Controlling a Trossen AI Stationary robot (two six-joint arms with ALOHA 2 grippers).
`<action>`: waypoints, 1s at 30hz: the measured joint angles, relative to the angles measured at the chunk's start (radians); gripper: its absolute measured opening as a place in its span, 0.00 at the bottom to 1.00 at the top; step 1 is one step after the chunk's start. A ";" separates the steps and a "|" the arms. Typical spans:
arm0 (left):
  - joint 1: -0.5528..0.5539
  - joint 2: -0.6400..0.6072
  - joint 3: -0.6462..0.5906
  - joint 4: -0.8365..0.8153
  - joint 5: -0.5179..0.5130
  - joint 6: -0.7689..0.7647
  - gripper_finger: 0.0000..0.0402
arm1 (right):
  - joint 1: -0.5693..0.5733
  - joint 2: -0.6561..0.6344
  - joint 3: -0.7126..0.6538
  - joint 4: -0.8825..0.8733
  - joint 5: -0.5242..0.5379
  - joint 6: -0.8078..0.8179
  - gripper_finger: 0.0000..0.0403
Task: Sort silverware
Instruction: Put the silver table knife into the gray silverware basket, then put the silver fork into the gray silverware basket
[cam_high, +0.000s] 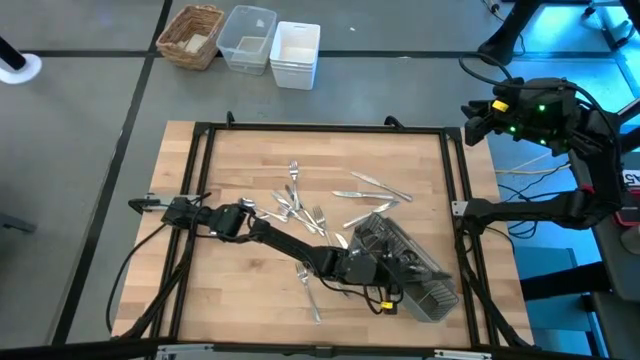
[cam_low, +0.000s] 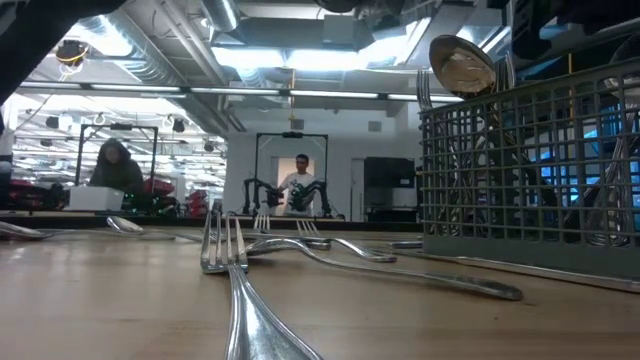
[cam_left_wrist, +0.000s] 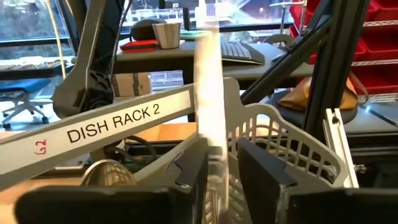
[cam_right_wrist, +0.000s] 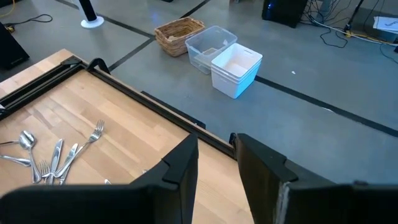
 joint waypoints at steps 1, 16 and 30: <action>0.000 0.000 0.000 -0.010 0.000 -0.005 0.23 | 0.000 0.000 0.000 0.000 0.000 0.000 0.28; 0.018 -0.159 0.001 -0.114 -0.004 0.063 0.28 | 0.000 0.000 0.000 -0.034 -0.089 0.011 0.28; 0.233 -0.416 0.000 -0.967 0.008 -0.069 0.21 | 0.000 0.014 -0.249 -0.071 -0.181 0.024 0.28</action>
